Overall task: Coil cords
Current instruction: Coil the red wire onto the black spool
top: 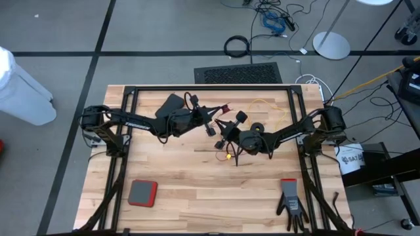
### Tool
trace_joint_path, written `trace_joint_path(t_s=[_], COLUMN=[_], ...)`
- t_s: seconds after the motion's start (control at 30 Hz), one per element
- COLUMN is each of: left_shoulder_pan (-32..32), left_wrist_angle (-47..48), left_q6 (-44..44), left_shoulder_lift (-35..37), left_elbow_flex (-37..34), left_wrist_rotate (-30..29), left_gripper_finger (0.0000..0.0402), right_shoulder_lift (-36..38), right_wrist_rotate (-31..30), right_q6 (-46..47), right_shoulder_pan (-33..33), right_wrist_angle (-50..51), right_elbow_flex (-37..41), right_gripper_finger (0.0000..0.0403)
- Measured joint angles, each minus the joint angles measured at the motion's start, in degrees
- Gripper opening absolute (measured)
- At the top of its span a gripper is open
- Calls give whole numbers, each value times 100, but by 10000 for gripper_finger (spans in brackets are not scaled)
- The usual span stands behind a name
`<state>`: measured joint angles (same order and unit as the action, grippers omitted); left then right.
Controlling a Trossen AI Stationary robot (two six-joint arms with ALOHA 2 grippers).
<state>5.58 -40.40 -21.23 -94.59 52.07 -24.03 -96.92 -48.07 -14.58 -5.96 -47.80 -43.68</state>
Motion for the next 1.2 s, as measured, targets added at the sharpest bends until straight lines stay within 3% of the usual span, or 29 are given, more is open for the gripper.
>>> trace_joint_path(t_s=[0.3,0.47,1.0,1.2], left_shoulder_pan=[-35,50,818,885], left_wrist_angle=[-333,-329,-79,-68], left_q6=[292,827,2304,2396], left_shoulder_lift=[0,0,-4,-4], left_elbow_flex=[0,0,0,0], left_wrist_rotate=[221,740,2628,2967], left_gripper_finger=[0,0,0,0], right_shoulder_lift=[0,0,-4,-4], right_wrist_rotate=[-64,-461,-390,-390], right_q6=[106,126,414,551], right_shoulder_pan=[31,62,103,101], right_wrist_angle=[279,632,680,555], right_elbow_flex=[-2,19,691,951], right_gripper_finger=[0,0,55,55])
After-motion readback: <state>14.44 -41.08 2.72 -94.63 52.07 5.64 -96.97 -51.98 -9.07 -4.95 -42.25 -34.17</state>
